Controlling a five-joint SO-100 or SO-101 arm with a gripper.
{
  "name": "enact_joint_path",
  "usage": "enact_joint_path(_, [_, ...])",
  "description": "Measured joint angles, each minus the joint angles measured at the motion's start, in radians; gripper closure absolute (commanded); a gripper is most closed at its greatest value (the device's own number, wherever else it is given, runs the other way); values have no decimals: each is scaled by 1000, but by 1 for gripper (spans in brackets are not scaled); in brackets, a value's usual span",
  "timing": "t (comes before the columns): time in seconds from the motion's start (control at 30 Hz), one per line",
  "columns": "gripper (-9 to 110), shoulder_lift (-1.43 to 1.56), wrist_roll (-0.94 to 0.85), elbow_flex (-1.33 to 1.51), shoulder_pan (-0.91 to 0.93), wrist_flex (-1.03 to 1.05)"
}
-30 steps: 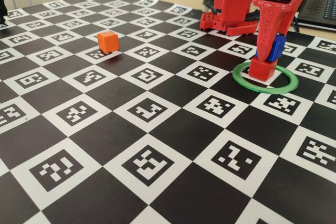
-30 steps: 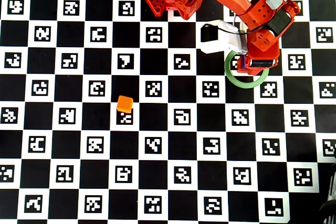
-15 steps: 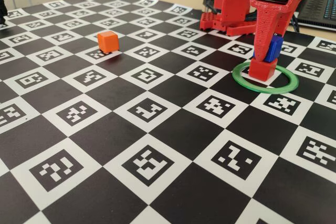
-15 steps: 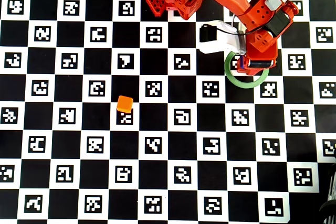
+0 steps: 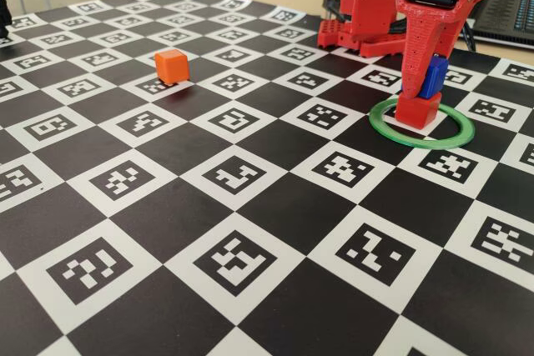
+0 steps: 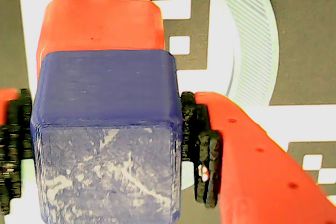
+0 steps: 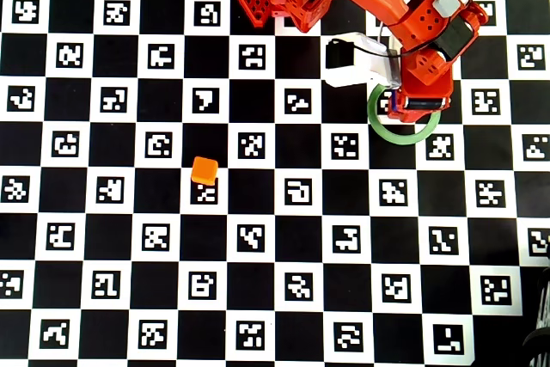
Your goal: Grab the red cube then put it in the green circle then put the blue cube on top and finally the orange cube on top
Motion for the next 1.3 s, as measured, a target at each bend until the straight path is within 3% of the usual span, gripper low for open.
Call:
enact_joint_path(0.27, [66, 0, 15, 3, -5, -3])
enact_joint_path(0.83, [63, 80, -11, -141, -37, 198])
enact_joint_path(1.3, [62, 146, -236, -426, 225, 466])
